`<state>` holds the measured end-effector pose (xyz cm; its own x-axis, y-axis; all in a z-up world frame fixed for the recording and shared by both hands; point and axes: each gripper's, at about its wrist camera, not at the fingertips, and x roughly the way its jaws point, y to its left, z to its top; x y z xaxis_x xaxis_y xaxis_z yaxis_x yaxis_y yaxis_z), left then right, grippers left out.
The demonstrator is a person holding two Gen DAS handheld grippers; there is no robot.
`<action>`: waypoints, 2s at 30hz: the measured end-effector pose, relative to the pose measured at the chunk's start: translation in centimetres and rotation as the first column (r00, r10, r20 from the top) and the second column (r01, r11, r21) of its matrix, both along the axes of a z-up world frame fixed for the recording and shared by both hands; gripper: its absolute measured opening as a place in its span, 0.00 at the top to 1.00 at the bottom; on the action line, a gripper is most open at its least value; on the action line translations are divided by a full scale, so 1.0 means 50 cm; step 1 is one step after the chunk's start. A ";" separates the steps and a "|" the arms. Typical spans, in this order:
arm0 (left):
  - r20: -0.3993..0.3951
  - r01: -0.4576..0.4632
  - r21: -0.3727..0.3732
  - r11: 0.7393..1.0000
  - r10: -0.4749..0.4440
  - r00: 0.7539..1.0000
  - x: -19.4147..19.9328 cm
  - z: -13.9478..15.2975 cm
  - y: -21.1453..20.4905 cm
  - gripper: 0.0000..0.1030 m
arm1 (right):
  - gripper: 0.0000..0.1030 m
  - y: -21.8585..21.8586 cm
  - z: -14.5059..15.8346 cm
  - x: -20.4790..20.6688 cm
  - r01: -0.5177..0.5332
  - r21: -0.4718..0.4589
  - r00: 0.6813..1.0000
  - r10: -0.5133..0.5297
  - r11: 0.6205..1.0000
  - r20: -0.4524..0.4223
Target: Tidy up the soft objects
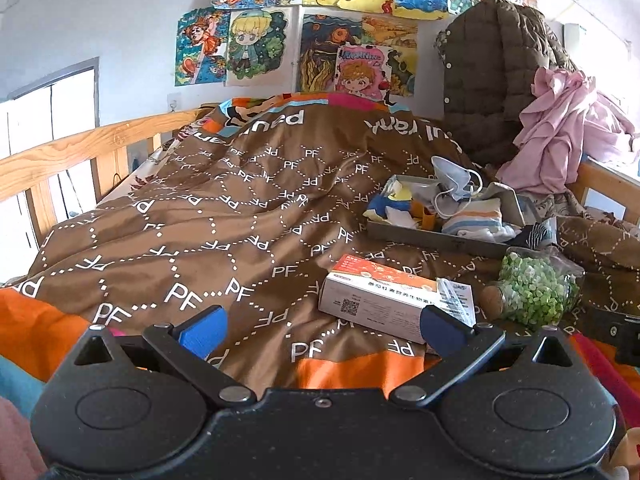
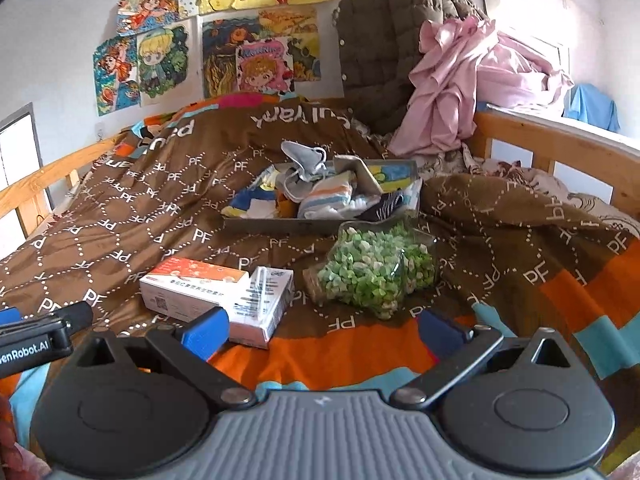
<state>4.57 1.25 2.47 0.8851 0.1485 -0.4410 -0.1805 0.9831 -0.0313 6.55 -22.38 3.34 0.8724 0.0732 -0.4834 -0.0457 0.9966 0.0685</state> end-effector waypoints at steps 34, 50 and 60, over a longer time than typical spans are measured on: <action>-0.059 0.020 0.005 1.000 -0.020 0.998 0.020 -0.016 -0.014 0.01 | 0.00 0.004 -0.012 0.016 0.000 -0.014 1.000 0.000 1.000 -0.009; -0.072 0.019 -0.009 1.000 -0.020 0.997 0.023 -0.020 -0.010 0.01 | 0.00 0.004 -0.013 0.016 -0.002 -0.013 1.000 0.001 1.000 -0.011; -0.072 0.020 -0.008 1.000 -0.020 0.997 0.023 -0.020 -0.010 0.01 | 0.00 0.004 -0.012 0.015 -0.001 -0.012 1.000 0.001 1.000 -0.011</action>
<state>5.70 0.74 1.48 0.8540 0.1275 -0.5044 -0.1628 0.9863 -0.0262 7.32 -22.18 2.71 0.8670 0.0681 -0.4936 -0.0460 0.9973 0.0567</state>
